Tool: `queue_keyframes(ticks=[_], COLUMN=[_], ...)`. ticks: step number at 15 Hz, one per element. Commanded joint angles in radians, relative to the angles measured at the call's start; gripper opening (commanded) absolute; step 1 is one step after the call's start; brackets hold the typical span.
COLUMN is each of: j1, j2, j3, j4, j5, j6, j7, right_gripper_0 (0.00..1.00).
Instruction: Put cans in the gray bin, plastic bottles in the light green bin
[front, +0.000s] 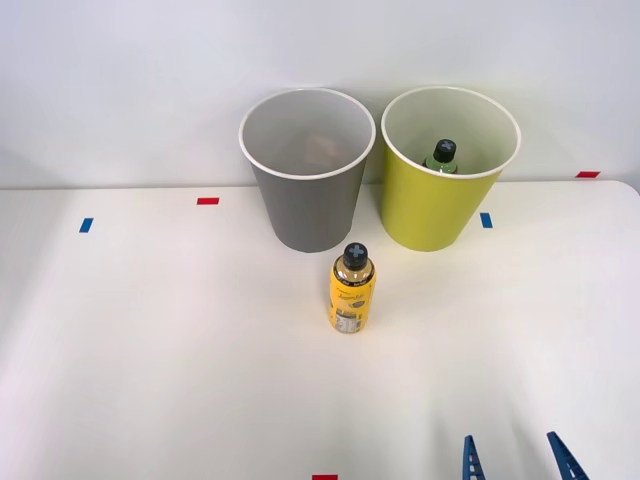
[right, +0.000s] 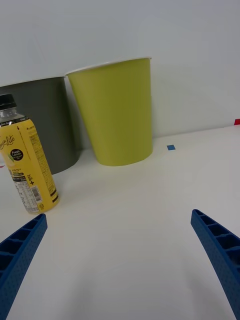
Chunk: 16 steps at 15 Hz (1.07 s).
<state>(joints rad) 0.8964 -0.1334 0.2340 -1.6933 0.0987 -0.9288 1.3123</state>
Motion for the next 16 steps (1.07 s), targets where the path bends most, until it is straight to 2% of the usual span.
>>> queue_keyframes(ticks=[1,3,6,9,16], j1=[-0.008,-0.039,-0.102,-0.215,-0.478], j2=[-0.048,-0.103,-0.167,-0.239,-0.301], j3=[0.045,0.105,0.179,0.237,0.326], j4=[-0.028,-0.028,-0.028,-0.031,-0.031], j5=[-0.03,-0.14,-0.251,-0.332,-0.382], j6=[-0.001,0.007,0.022,0.09,0.242], j7=[0.054,0.243,0.354,0.358,0.354], right_gripper_0=[1.0,1.0,1.0,1.0,1.0])
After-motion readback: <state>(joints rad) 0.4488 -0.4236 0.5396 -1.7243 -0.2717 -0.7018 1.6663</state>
